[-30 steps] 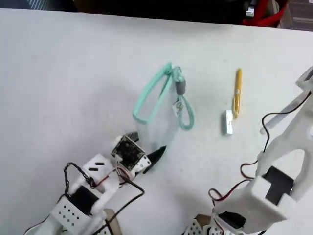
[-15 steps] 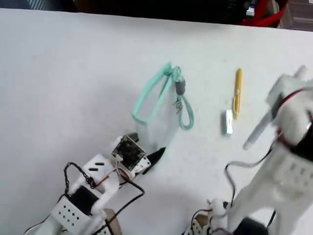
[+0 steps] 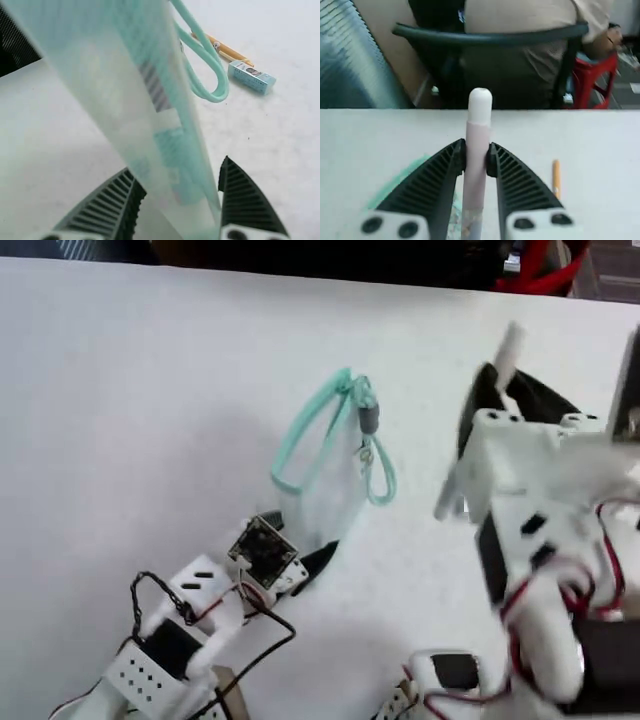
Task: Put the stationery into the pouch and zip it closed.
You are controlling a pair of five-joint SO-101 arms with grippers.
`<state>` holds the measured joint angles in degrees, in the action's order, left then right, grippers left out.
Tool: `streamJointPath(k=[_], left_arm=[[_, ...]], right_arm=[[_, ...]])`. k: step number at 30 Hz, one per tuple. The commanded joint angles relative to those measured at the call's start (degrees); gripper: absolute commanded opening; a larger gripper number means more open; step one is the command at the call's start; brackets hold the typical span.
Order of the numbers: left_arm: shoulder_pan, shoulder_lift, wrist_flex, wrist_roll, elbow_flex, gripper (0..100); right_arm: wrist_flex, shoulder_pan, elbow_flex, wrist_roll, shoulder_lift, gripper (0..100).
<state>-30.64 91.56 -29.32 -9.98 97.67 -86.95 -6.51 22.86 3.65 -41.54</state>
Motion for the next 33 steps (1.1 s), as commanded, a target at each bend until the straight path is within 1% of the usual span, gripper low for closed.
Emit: streamJointPath(k=[1, 4, 8, 12, 15, 21, 27, 30, 33], left_arm=[[-0.8, 0.6, -0.2, 0.1, -0.3, 23], [-0.9, 0.6, -0.3, 0.1, -0.3, 23], [-0.9, 0.6, -0.3, 0.1, -0.3, 23], [-0.9, 0.6, -0.3, 0.0, -0.3, 23], [-0.9, 0.6, -0.3, -0.3, -0.3, 23], [-0.9, 0.6, -0.3, -0.3, -0.3, 23], [-0.9, 0.6, -0.2, -0.3, -0.3, 23], [-0.9, 0.6, -0.1, -0.4, -0.3, 23], [-0.9, 0.6, -0.2, -0.4, -0.3, 23]], right_arm=[[7.3, -7.3, 0.0, -0.3, -2.7, 1.9], [14.7, -12.2, -0.4, -0.3, -3.6, 1.9], [23.4, -16.9, -1.3, -0.4, -1.3, 1.8], [28.2, -21.1, -1.8, -0.6, 4.4, 1.8], [30.1, -21.6, -1.6, -0.6, 8.7, 1.8], [29.3, -21.9, -2.0, -0.6, 13.8, 1.8], [23.3, -21.9, -2.5, -0.4, 14.9, 1.8], [21.0, -22.1, -6.1, -0.3, 14.1, 1.8], [21.0, -22.1, -12.1, -0.3, 12.7, 1.8]])
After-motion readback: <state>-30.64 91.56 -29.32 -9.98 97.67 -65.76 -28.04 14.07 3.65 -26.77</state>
